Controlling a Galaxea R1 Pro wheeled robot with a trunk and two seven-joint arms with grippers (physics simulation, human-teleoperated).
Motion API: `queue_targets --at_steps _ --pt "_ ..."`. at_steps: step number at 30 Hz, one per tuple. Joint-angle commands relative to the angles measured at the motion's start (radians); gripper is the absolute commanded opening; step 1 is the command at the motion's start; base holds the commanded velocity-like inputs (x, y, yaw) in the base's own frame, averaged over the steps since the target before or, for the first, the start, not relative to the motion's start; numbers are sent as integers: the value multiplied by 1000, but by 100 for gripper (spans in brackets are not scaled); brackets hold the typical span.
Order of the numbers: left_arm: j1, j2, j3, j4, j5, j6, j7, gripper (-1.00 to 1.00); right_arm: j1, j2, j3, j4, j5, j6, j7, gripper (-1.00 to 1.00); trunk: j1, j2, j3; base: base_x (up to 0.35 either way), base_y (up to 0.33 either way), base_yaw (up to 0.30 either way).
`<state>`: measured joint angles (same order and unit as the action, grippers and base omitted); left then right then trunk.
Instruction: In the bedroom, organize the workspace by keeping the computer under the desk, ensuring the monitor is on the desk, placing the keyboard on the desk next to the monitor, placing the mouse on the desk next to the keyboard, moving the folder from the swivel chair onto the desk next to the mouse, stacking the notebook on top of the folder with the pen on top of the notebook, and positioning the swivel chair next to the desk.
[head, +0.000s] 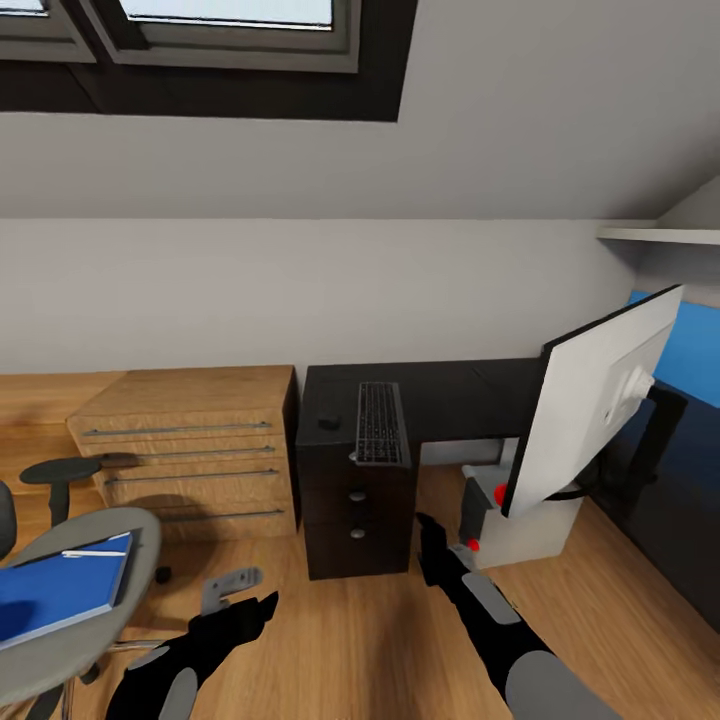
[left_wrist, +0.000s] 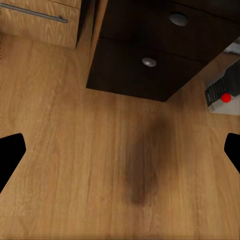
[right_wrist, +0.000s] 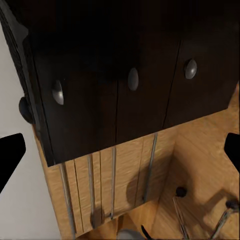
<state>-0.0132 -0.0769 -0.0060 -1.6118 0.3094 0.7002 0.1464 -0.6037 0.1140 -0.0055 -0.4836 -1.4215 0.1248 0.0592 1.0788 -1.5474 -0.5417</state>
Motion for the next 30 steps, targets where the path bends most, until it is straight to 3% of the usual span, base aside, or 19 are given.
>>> queue_targets --at_steps 1,3,4,7,8,9,10,12,13,16,17,19,22,28,29,30 --pt "-1 0 -1 -1 10 3 10 100 -1 0 0 10 12 2 3 100 0 -1 -1 -28 -20 0" --pt "-1 0 -2 0 9 2 10 100 -1 1 0 27 52 0 2 100 0 -1 -1 -20 -14 0" --pt "-1 0 -2 2 9 2 10 100 -1 2 0 42 97 -9 2 100 0 -1 -1 -12 -8 0" --pt "-1 0 -3 11 9 1 10 100 -1 4 2 72 174 -43 2 100 0 -1 -1 -7 -5 0" --pt "-1 -1 -4 23 9 0 10 100 0 5 6 104 232 -85 1 100 0 -1 -1 -4 -3 0" --pt "-1 -1 -4 30 9 0 11 100 0 6 9 125 264 -113 1 100 0 -1 -1 -3 -2 0" --pt "-1 -1 -4 47 8 -2 11 100 0 11 17 174 334 -181 1 100 0 -1 -1 -2 -1 0" --pt "-1 -1 -4 69 8 -4 12 100 1 17 25 226 410 -261 2 100 0 -1 -1 -1 -1 0" --pt "-1 -1 -5 102 7 -10 15 100 1 22 31 276 486 -350 2 100 -4 6 2 0 0 0" --pt "-1 -2 -6 164 3 -33 17 100 1 28 36 343 594 -480 2 100 -15 27 12 0 0 0" --pt "-1 -2 -7 209 -2 -61 17 100 2 31 38 386 656 -559 2 100 -19 34 15 0 0 0" --pt "-1 -3 -9 285 -12 -117 17 100 7 33 39 442 735 -660 2 100 -27 48 21 0 0 0" --pt "-1 -4 -11 400 -24 -197 16 100 33 31 39 480 805 -761 1 100 -38 69 30 0 0 0" --pt "-1 -3 -31 618 -52 -337 16 100 101 28 39 500 845 -819 -1 100 -61 111 49 0 0 0" --pt "-1 -2 -38 695 -69 -397 16 100 126 28 39 502 852 -827 0 100 -65 118 52 0 0 0" --pt "-1 0 -46 826 -102 -528 16 100 186 27 40 504 859 -835 0 100 -69 125 55 0 0 0"
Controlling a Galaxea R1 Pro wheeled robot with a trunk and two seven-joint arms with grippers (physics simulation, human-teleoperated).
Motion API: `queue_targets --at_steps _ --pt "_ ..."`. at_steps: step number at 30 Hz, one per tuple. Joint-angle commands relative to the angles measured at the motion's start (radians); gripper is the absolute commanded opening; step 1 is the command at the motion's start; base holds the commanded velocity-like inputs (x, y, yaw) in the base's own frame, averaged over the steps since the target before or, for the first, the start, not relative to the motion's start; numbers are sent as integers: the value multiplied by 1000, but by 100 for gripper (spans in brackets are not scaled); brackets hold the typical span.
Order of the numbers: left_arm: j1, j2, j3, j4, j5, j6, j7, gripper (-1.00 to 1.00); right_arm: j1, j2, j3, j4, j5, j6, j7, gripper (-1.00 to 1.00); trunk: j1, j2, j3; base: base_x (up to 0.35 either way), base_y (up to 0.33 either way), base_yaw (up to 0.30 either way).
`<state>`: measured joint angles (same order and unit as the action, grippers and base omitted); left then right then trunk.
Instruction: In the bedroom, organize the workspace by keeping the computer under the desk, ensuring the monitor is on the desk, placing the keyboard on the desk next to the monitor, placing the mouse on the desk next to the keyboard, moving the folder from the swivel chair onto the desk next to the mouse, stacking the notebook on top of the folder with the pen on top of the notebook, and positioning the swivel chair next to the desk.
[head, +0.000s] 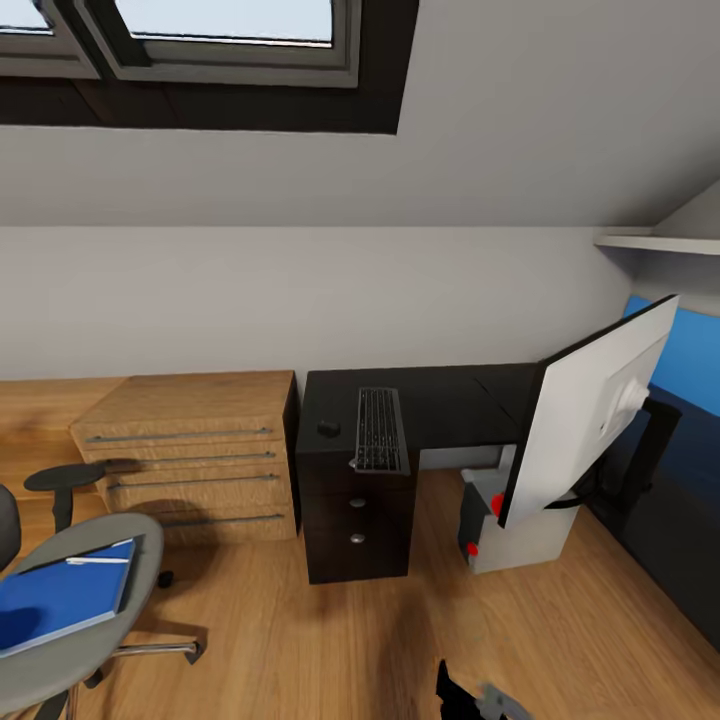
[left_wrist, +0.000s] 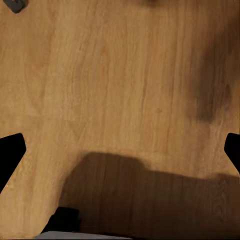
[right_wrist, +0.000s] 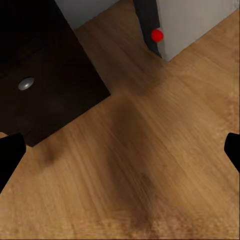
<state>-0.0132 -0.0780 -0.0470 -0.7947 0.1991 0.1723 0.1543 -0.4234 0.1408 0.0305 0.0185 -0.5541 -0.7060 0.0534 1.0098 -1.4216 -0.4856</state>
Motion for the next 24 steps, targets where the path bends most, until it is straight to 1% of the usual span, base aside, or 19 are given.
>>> queue_targets --at_steps 1,2,3,4,5,8,9,10,12,17,20,23,24 --pt "-1 0 -7 52 -7 -56 8 100 29 -1 5 2 -6 -6 5 100 -4 7 2 0 0 0" --pt "-1 -1 -9 67 -15 -78 8 100 38 -3 5 2 -5 -8 5 100 -8 14 6 0 0 0" --pt "-1 -3 -11 93 -32 -109 8 100 50 -5 6 3 -4 -9 4 100 -12 21 9 0 0 0" --pt "-1 -5 -12 103 -41 -120 8 100 55 -6 6 3 -4 -10 4 100 -15 28 12 0 0 0" --pt "-1 -10 -13 125 -60 -136 8 100 61 -8 7 2 -3 -11 4 100 -19 35 15 0 0 0" --pt "-1 -20 -15 161 -91 -151 8 100 66 -9 11 2 5 -12 4 100 -31 56 24 0 0 0" --pt "-1 -23 -16 171 -102 -155 8 100 68 -9 13 2 10 -12 3 100 -31 56 24 0 0 0" --pt "-1 -26 -16 179 -112 -159 8 100 68 -10 17 2 16 -11 3 100 -31 56 24 0 0 0" --pt "-1 -30 -16 198 -140 -176 8 100 71 -10 33 3 50 -10 2 100 -31 56 24 0 0 0" --pt "-1 -31 -15 208 -154 -230 8 100 73 -10 43 3 80 -10 1 100 -31 56 24 0 0 0" --pt "-1 -31 -14 211 -157 -272 9 100 73 -9 45 3 87 -11 1 100 -31 56 24 0 0 0" --pt "-1 -31 -13 215 -158 -299 9 100 73 -7 47 3 91 -12 0 100 -31 56 24 0 0 0" --pt "-1 -31 -12 218 -159 -322 11 100 74 -7 48 3 96 -22 4 100 -31 56 24 0 0 0"
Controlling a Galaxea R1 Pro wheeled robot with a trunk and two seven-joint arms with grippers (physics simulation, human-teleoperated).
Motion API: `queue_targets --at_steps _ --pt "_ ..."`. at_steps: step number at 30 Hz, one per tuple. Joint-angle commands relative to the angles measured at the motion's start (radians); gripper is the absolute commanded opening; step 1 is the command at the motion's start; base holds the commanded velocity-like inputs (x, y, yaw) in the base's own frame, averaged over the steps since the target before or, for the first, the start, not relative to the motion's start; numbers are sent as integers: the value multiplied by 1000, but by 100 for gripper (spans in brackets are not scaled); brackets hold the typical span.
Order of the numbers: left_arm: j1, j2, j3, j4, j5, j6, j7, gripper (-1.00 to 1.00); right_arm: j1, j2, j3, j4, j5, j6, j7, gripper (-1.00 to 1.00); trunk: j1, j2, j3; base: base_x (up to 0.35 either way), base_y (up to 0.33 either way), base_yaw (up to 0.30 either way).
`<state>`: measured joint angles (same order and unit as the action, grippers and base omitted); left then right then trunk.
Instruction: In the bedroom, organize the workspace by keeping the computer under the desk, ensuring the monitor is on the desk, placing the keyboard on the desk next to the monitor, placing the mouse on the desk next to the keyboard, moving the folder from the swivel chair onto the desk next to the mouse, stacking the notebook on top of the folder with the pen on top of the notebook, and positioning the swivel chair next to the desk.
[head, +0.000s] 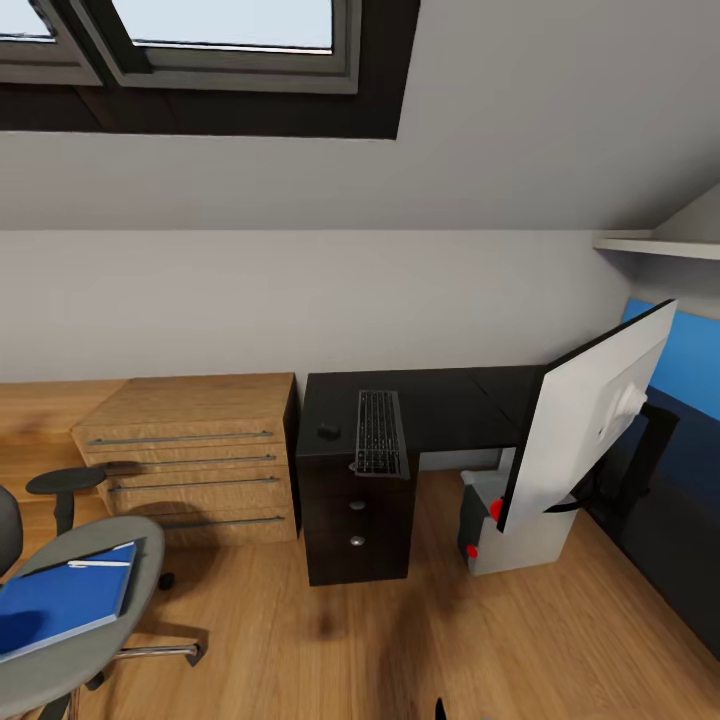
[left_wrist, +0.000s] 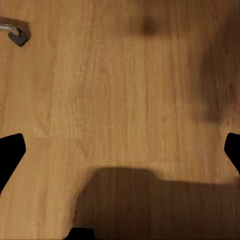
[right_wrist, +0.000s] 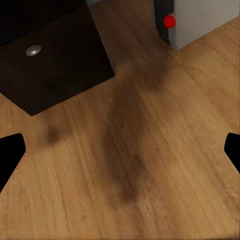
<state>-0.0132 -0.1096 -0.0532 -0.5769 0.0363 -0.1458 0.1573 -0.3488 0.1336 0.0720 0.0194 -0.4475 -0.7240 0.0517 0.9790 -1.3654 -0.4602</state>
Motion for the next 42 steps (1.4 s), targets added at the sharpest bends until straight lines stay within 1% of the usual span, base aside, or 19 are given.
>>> queue_targets --at_steps 1,4,8,17,23,25,28,31,32,33,42 --pt "-1 1 -5 1 4 -5 8 100 -1 0 7 2 -11 -6 6 100 0 -1 -1 0 0 0" --pt "-1 1 -5 1 4 -7 9 100 -1 -1 6 2 -10 -9 7 100 0 -1 -1 0 -2 0" --pt "-1 1 -5 2 3 -7 10 100 -1 1 8 2 -9 -11 7 100 0 -1 -1 0 -276 100" --pt "-1 2 -5 2 3 -6 10 100 -1 1 8 2 -7 -10 5 100 0 -1 -1 -28 -300 219" --pt "-1 2 -5 2 4 -6 10 100 -1 0 9 2 -5 -9 5 100 0 -1 -2 -218 -195 250" --pt "-1 2 -5 2 4 -6 10 100 -1 0 8 2 2 -9 5 100 0 -1 -3 -311 -45 251" --pt "-1 2 -5 2 4 -6 10 100 -1 0 8 2 30 -9 5 100 0 -1 -5 -326 -16 219" --pt "-1 2 -5 2 4 -6 10 100 -1 -1 8 2 46 -9 5 100 0 -1 -8 -331 -7 146" --pt "-1 2 -5 2 4 -6 10 100 -1 -1 8 2 68 -9 5 100 0 -1 -8 -333 -2 38" --pt "-1 2 -5 2 4 -6 10 100 -1 0 8 2 74 -9 5 100 0 -1 -8 -334 -1 25" --pt "-1 2 -4 2 4 -6 10 100 -1 -2 8 2 82 -10 4 100 0 -1 -8 -325 -37 8"
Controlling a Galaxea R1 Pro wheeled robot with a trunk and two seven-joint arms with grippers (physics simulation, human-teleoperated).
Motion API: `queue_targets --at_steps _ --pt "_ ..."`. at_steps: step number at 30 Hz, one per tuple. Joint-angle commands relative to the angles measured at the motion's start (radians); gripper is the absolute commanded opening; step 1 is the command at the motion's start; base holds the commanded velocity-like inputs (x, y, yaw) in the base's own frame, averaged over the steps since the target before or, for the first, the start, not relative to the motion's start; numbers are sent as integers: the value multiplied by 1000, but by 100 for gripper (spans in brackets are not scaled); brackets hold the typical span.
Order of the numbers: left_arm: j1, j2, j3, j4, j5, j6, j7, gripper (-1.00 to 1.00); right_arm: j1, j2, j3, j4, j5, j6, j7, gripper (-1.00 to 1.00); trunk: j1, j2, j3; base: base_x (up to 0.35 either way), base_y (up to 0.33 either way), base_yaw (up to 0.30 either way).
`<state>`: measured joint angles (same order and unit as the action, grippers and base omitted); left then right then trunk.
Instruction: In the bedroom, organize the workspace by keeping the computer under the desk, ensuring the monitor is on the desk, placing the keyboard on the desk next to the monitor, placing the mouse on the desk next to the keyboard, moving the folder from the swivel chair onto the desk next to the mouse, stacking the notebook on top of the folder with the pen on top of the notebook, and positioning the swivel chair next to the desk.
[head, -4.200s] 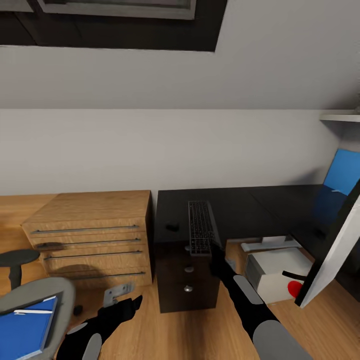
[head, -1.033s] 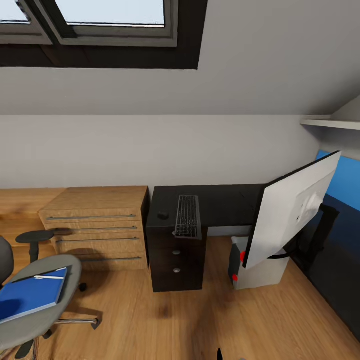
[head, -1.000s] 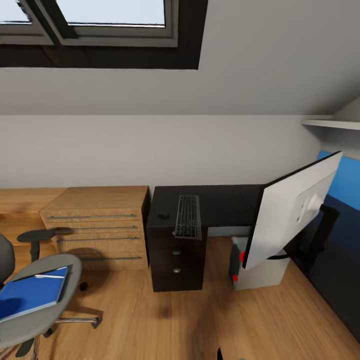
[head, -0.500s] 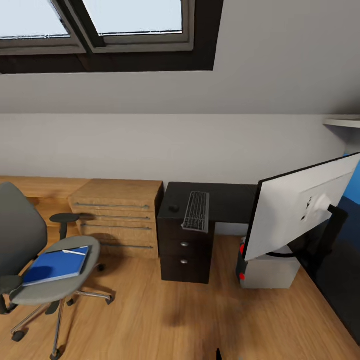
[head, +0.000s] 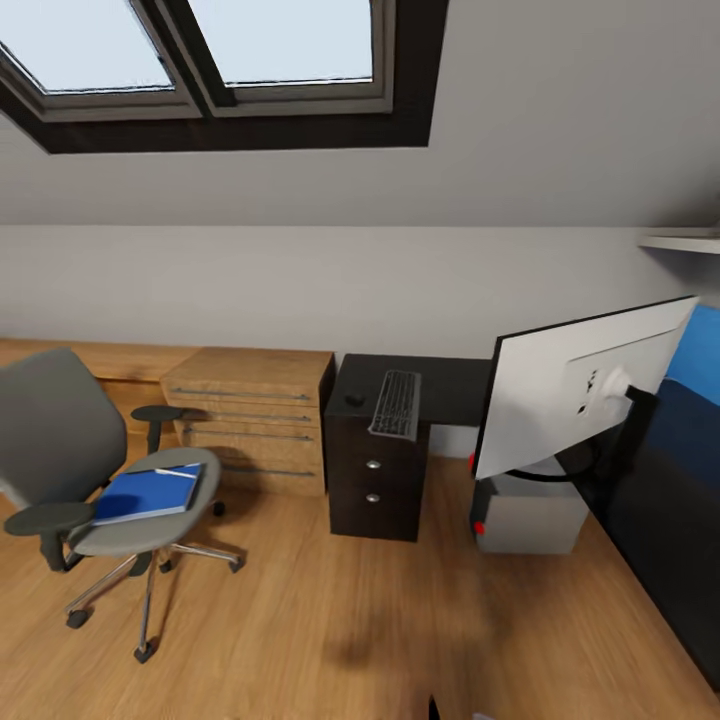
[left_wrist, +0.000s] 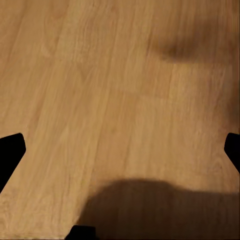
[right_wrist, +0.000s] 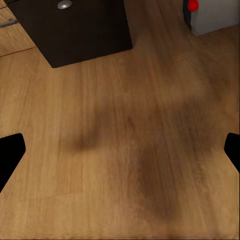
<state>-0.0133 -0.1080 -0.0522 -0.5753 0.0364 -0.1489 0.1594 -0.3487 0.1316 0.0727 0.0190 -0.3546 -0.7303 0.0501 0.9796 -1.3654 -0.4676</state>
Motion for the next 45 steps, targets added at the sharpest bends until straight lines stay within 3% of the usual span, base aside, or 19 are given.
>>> queue_targets --at_steps 1,5,8,12,19,22,25,31,34,35,39,45 --pt "-1 1 -5 1 4 -3 8 100 -1 0 7 2 -11 -4 5 100 -1 -1 -1 -286 -167 1" --pt "-1 1 -5 1 4 -2 7 100 -1 -1 8 1 -11 -4 5 100 -1 -1 -1 -274 -200 1" --pt "-1 1 -5 2 5 -2 7 100 -1 -1 9 1 13 -4 5 100 -1 -1 -1 -316 -71 0" --pt "-1 1 -5 2 5 -2 7 100 -1 -23 8 -34 31 -39 6 100 -1 -1 -1 -334 -7 0" --pt "-1 2 -5 2 5 -2 8 100 -1 -51 9 -293 43 -18 1 100 -1 -1 -1 -335 -21 0" --pt "-1 2 -5 2 5 -3 8 100 -1 -80 6 -476 51 102 -13 100 -1 -1 -1 -335 -75 0" --pt "-1 2 -5 2 5 -3 8 100 -1 -109 4 -655 54 275 -49 100 -1 -1 -1 -324 -91 0" --pt "-1 2 -5 2 5 -3 8 100 -1 -172 -8 -1026 55 759 -174 100 -1 -1 -1 -295 -105 0" --pt "-1 2 -5 2 5 -4 8 100 -1 -196 -35 -1172 53 985 -244 100 -1 -1 -1 -274 -122 0" --pt "-1 3 -5 2 5 -4 8 100 -1 -205 -62 -1246 52 1101 -282 100 -1 -1 -1 -266 -133 0" --pt "-1 4 -5 2 5 -5 8 100 -1 -216 -120 -1340 52 1239 -324 100 -1 -1 -1 -243 -177 0" --pt "-1 7 -5 2 5 -8 8 100 -1 -223 -184 -1374 55 1312 -346 100 -1 -1 -1 -175 -259 0"
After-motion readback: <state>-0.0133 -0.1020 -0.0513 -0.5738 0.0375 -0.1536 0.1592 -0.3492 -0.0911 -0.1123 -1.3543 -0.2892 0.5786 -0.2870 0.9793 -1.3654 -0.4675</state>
